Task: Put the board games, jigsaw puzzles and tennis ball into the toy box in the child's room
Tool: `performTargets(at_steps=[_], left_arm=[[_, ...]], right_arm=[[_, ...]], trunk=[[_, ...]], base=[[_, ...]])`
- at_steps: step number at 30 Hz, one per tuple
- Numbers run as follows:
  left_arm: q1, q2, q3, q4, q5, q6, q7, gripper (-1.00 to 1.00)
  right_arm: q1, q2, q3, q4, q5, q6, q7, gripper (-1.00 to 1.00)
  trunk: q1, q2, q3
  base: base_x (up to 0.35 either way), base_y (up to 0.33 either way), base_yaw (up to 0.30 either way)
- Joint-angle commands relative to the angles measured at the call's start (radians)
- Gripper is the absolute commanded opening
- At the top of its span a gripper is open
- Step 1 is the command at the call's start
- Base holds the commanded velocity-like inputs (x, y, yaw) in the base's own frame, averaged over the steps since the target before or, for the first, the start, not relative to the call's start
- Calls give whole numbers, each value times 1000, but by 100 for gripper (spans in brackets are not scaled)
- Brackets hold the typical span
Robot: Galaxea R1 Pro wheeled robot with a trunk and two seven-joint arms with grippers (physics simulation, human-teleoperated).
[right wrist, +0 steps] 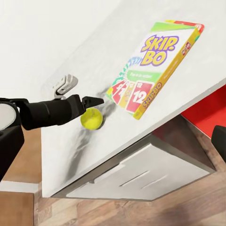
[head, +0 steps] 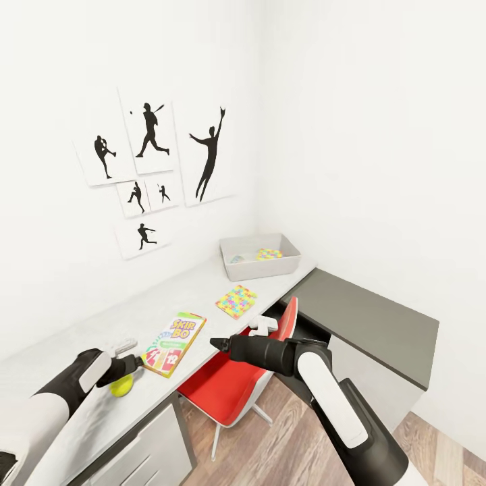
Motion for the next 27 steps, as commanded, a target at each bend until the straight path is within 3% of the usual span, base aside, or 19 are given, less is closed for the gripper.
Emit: performTargets(at_steps=[1, 21, 27], left_arm=[[-1, 1, -7, -2, 11, 4, 8, 100], [-1, 0, -6, 4, 15, 7, 11, 100], [-1, 0, -4, 5, 17, 7, 65, 100]], right_arm=[[-1, 0, 0, -1, -10, 2, -10, 100], [-1, 1, 1, -1, -10, 2, -10, 100], [-1, 1, 2, -1, -10, 2, -11, 100]], trunk=[[1, -2, -2], [1, -2, -2], [1, -2, -2]], base=[[0, 0, 0], [0, 0, 0], [0, 0, 0]])
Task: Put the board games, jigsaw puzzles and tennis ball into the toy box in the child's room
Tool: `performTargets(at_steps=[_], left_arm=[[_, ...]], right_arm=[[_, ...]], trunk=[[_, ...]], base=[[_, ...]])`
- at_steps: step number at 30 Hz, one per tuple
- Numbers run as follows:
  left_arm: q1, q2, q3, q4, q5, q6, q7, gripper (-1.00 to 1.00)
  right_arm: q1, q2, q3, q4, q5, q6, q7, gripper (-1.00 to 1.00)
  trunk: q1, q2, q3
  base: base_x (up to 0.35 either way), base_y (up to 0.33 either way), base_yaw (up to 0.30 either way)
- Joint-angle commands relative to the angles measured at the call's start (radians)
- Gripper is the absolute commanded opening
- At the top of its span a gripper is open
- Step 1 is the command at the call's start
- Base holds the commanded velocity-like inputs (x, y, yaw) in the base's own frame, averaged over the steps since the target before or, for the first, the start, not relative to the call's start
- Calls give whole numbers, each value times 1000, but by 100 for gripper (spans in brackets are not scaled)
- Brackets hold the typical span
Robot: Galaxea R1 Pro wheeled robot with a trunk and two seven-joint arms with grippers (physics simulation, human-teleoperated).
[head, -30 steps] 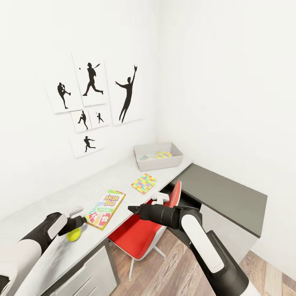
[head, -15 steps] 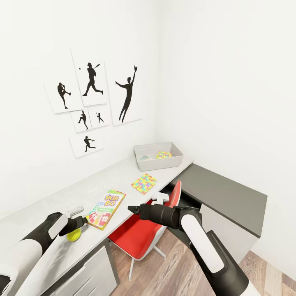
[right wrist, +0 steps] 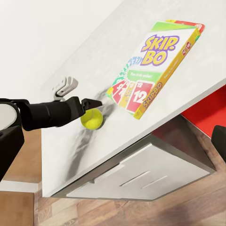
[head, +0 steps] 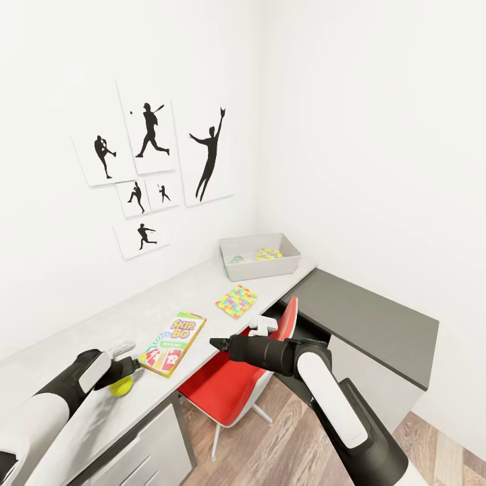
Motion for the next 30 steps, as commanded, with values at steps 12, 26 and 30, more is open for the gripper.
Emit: performTargets(at_steps=[12, 26, 30], left_arm=[[-1, 1, -5, -2, 16, 3, 41, 100], [-1, -1, -7, -2, 19, 50, 43, 100], [-1, -4, -7, -2, 20, 69, 44, 100]], right_arm=[[-1, 0, 0, -1, -10, 2, -10, 100], [-1, 0, 2, -1, -10, 2, -10, 100], [-1, 0, 2, -1, -9, 2, -10, 100]], trunk=[[1, -2, -2], [1, -2, -2], [1, -2, -2]], base=[[0, 0, 0], [0, 0, 0], [0, 0, 0]])
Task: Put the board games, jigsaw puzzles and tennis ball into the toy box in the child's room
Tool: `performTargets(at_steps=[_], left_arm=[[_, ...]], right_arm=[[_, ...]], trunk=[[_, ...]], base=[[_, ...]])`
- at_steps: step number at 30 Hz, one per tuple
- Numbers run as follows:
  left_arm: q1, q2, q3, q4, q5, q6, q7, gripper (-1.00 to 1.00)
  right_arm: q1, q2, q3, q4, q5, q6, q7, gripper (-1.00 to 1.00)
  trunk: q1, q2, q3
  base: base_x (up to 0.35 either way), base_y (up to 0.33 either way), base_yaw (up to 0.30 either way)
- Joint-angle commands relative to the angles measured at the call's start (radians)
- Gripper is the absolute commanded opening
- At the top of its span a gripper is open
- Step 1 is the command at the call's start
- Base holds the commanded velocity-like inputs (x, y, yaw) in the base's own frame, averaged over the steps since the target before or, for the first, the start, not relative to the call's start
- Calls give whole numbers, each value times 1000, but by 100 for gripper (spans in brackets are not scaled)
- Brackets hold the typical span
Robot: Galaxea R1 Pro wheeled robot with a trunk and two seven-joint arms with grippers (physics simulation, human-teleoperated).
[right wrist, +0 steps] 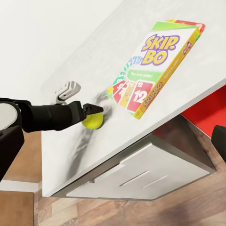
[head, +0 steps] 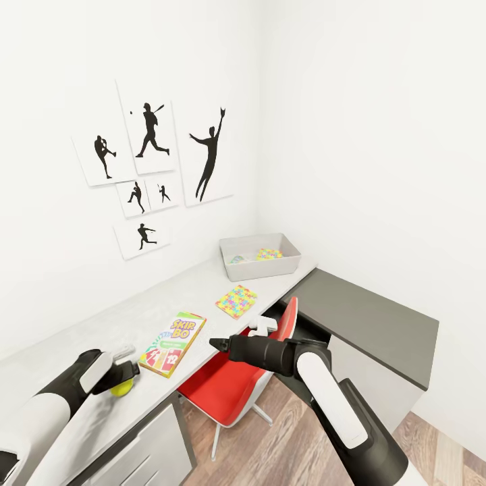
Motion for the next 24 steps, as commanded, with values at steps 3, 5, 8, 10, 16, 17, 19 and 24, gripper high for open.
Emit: performTargets(at_steps=[3, 5, 8, 10, 16, 17, 19, 24], left_arm=[[-1, -1, -7, -2, 10, 10, 8, 100], [-1, -1, -7, -2, 10, 12, 8, 100], [-1, -2, -7, -2, 9, 14, 8, 100], [-1, -2, -7, -2, 9, 15, 8, 100], [-1, -3, -7, -2, 9, 16, 8, 100], [-1, -3, -7, -2, 9, 16, 8, 100], [-1, -3, -6, -2, 9, 16, 8, 100], [-1, -3, -6, -2, 8, 15, 8, 100]], right_arm=[[-1, 0, 1, -1, -10, 2, -10, 100], [-1, 0, 0, -1, -10, 2, -10, 100], [-1, 0, 1, -1, -10, 2, -11, 100], [-1, 0, 0, -1, -10, 2, -11, 100], [-1, 0, 0, -1, -10, 2, -11, 100], [-1, 0, 0, -1, -10, 2, -11, 100], [-1, 0, 0, -1, -10, 2, -11, 100], [-1, 0, 1, -1, -10, 2, -10, 100]], trunk=[[1, -2, -2], [1, -2, -2], [1, -2, -2], [1, -2, -2], [1, -2, -2], [1, -2, -2], [1, -2, -2], [1, -2, -2]], base=[[0, 0, 0], [0, 0, 0], [0, 0, 0], [0, 0, 0], [0, 0, 0], [0, 0, 0], [0, 0, 0], [0, 0, 0]])
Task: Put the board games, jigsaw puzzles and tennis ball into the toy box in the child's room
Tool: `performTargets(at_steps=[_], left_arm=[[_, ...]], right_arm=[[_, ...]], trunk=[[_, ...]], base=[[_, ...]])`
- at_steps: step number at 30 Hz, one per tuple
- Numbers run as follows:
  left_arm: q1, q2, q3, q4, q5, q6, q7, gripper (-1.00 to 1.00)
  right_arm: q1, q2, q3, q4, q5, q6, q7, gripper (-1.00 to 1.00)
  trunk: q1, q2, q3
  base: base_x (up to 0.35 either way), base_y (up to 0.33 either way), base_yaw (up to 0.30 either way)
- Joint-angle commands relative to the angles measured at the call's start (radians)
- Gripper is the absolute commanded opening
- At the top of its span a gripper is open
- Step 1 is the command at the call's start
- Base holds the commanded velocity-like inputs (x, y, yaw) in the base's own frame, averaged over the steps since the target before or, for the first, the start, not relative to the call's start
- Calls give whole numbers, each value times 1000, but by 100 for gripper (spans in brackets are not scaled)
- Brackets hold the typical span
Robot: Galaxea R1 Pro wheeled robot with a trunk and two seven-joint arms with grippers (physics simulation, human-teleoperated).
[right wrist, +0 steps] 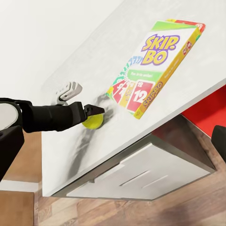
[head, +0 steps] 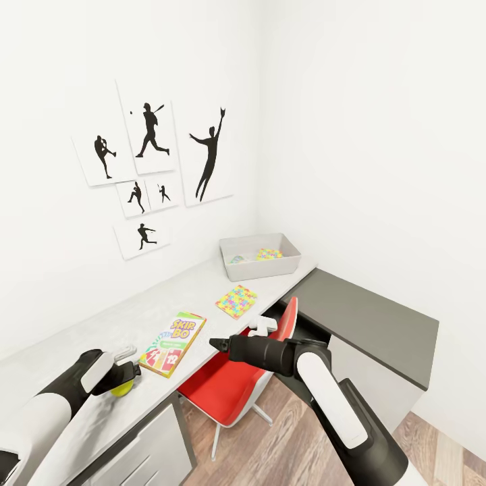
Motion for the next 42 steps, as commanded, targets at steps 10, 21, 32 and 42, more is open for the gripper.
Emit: performTargets(at_steps=[10, 21, 32, 42], left_arm=[[-1, 1, -7, -2, 8, -3, 8, 100], [-1, 1, -7, -2, 7, -8, 8, 100], [-1, 1, -7, -2, 6, -12, 8, 100], [-1, 1, -7, -2, 6, -13, 8, 100]], right_arm=[[-1, 0, 1, -1, -10, 2, -10, 100], [-1, 0, 3, -1, -10, 2, -11, 100], [-1, 0, 6, -1, -11, 2, -11, 100], [-1, 0, 6, -1, -11, 2, -10, 100]], trunk=[[1, -2, -2], [1, -2, -2], [1, -2, -5], [1, -2, -17]], base=[[0, 0, 0], [0, 0, 0], [0, 0, 0], [0, 0, 0]])
